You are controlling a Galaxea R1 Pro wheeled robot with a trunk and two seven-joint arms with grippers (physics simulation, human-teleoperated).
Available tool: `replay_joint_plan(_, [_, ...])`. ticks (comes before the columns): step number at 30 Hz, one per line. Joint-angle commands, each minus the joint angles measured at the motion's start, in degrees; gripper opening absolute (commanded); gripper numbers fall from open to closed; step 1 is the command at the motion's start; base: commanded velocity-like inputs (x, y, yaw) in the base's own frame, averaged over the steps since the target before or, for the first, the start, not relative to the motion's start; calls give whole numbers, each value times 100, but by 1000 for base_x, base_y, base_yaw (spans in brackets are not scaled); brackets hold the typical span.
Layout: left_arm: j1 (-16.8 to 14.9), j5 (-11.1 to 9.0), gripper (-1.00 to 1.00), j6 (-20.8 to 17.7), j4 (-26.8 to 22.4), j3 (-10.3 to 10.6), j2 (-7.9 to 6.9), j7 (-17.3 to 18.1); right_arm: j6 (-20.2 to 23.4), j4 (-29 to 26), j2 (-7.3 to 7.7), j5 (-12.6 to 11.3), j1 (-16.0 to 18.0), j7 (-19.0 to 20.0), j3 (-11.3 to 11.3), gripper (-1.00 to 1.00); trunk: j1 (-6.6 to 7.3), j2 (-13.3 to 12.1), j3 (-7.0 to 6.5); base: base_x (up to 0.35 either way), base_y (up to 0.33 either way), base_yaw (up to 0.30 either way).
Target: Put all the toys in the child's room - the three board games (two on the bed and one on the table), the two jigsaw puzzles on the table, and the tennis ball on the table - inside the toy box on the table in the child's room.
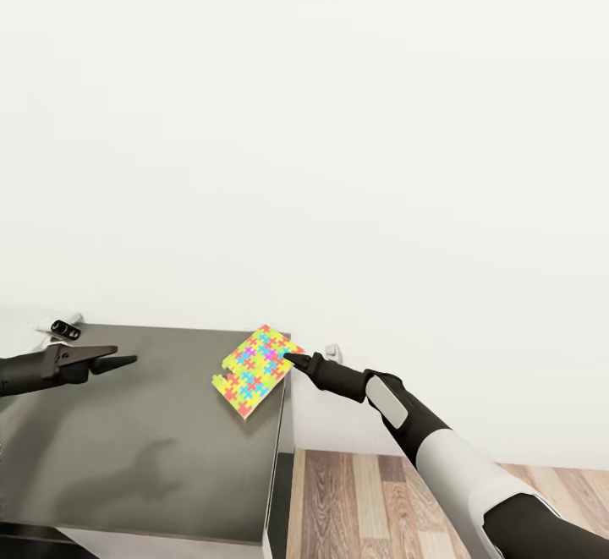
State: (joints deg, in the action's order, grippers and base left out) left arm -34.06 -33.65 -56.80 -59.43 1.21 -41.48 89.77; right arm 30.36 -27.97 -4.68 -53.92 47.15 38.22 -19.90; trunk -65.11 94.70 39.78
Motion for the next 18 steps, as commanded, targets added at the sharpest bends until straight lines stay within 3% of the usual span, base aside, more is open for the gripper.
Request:
replay_joint_plan(1, [-4,-5,100,-70,2,15,-3,23,30,2,2,-43,5,-4,-12,-100,23,-39,-13,0,0,0])
replay_joint_plan(18, [-4,-17,100,-257,2,-9,-12,23,32,11,1,-49,5,-7,3,-100,396,-721,-318,-4,0,0])
